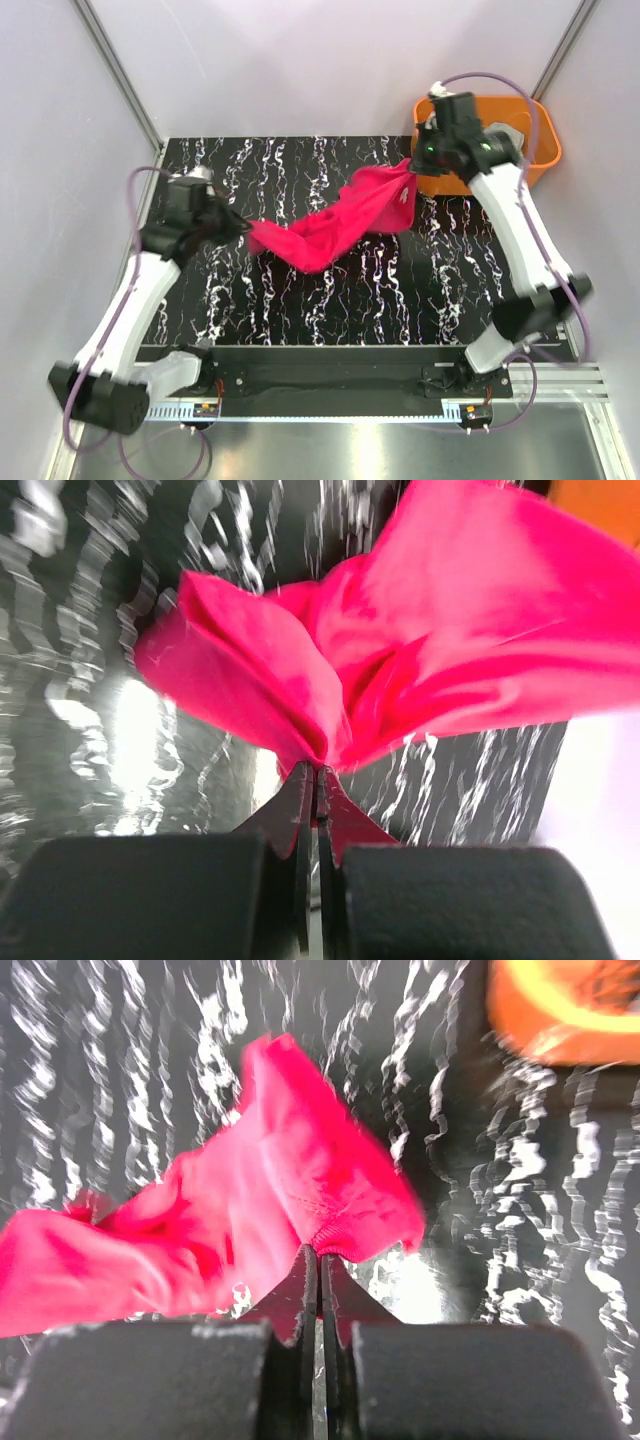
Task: Fold and stack the t-shirts
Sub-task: Flatten the tshirt out
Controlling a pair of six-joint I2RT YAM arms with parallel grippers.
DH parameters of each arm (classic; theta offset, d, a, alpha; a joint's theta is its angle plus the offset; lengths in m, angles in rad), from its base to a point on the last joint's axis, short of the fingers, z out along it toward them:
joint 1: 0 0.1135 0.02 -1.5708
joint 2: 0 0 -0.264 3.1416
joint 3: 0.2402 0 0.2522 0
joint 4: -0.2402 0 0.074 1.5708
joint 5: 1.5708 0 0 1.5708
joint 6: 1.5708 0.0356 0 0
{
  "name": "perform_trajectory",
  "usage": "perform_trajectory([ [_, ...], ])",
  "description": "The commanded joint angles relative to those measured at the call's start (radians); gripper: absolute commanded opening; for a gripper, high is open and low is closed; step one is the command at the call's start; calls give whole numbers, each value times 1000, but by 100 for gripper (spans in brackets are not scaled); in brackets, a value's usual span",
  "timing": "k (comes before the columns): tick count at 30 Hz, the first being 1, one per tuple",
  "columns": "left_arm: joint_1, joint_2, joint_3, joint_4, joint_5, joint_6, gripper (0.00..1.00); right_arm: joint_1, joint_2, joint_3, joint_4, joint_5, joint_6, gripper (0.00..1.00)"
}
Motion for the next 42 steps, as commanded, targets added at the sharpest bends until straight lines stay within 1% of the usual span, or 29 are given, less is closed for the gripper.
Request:
perform_trajectory([
  [1,44,-141,124,-117,-161,16,0,-1,-148,-41,-53,40,21,0],
  [2,54,-167,184,-141,-204,21,0,-4,-220,-53,-52,44,19,0],
  [3,55,-213,213,-165,-240,30,0,-4,-257,-66,-49,49,14,0],
  [4,58,-236,241,-206,-310,33,0,-4,-292,-98,-46,52,11,0],
  [5,58,-261,277,-223,-344,36,0,-2,-366,-122,-43,61,7,0],
  [6,58,-311,285,-237,-375,32,0,-2,-403,-150,-41,61,7,0],
  [7,57,-338,289,-271,-440,23,0,-4,-438,-221,-38,63,13,0],
  [8,58,-364,269,-283,-465,13,0,-2,-510,-265,-38,57,21,0],
  [9,58,-409,247,-300,-482,1,0,-4,-542,-314,-37,52,45,0],
  [10,58,-433,223,-311,-508,-11,0,-2,-575,-423,-37,45,62,0],
  [12,58,-470,128,-335,-524,-55,0,-2,-661,-544,-27,-17,118,0],
  [13,58,-476,100,-364,-530,-66,0,-4,-685,-651,-27,-35,138,0],
  [14,60,-479,50,-377,-529,-79,0,-2,-723,-699,-29,-104,157,0],
  [15,60,-471,36,-413,-535,-100,0,-2,-742,-739,-29,-127,183,0],
  [16,60,-464,28,-428,-551,-105,0,-2,-760,-791,-30,-138,188,0],
  [17,61,-455,35,-438,-561,-105,0,-4,-789,-799,-36,-123,191,0],
  [19,63,-424,69,-448,-584,-83,0,-2,-803,-750,-61,-89,174,0],
  [21,63,-392,149,-452,-602,-54,0,-4,-807,-681,-81,-49,142,0],
  [22,61,-382,213,-461,-623,-42,0,-4,-807,-603,-107,-38,134,0],
  [25,61,-359,329,-503,-682,-13,0,-4,-834,-462,-142,17,105,0],
  [26,61,-362,354,-515,-696,-10,0,-4,-869,-434,-139,34,91,0],
  [31,61,-404,436,-530,-740,4,0,-2,-916,-270,-132,80,90,0],
  [32,61,-405,440,-529,-749,3,0,-4,-908,-256,-126,103,105,0],
  [34,63,-402,434,-515,-787,13,0,-4,-900,-263,-51,124,117,0],
  [36,61,-384,416,-501,-818,15,0,-4,-865,-294,43,115,100,0],
  [37,61,-370,396,-489,-831,18,0,-2,-838,-302,122,117,100,0],
  [40,61,-301,349,-388,-835,62,0,-2,-654,-245,239,88,88,0],
  [41,63,-249,338,-360,-841,73,0,-4,-539,-227,259,56,73,0],
  [42,61,-219,327,-302,-846,105,0,-2,-479,-175,282,46,70,0],
])
